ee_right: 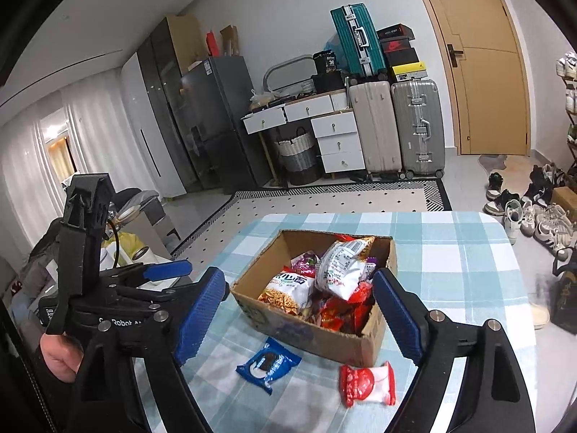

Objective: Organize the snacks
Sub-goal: 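Move both tools back toward the Oreo pack and balloon candy pack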

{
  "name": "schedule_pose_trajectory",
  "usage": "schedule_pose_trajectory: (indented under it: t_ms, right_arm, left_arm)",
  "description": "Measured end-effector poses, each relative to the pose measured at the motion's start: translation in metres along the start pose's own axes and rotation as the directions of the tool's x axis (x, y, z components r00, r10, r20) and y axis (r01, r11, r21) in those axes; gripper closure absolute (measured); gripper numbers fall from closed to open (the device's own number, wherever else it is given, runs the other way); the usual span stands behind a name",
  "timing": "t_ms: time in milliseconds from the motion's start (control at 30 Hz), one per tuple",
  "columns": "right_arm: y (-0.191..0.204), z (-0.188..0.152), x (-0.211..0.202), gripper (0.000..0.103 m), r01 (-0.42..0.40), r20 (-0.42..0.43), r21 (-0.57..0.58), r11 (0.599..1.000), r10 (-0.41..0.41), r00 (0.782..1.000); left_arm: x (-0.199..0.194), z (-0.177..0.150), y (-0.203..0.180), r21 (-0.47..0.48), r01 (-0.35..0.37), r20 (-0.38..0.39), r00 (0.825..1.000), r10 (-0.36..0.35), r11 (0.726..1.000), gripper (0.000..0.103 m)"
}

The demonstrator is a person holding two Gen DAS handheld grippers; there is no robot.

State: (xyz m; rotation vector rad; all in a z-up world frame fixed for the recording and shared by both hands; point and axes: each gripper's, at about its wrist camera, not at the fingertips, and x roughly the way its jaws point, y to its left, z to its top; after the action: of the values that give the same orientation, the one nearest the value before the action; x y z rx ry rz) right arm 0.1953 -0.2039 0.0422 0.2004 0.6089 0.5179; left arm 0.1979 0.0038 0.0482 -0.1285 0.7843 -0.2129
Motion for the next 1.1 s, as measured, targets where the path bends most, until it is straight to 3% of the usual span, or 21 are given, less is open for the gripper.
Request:
schedule_pose_trajectory:
  t_ms: [433,1100]
  right_arm:
    - [-0.014,-0.040,-0.034,0.012,0.065,0.018,0.023,0.998,-0.065,0.998]
    - [-0.030,-0.104,-0.015,0.008,0.121,-0.099,0.024,0.992,-0.119,0.988]
  left_arm:
    - [-0.012,-0.040,0.011,-0.040,-0.035,0.028,0.999,0.036,0.999,0.001]
    - [0.027,-0.093,0.035,-0.101,-0.079,-0.059,0.996,0.073,0.992,0.001]
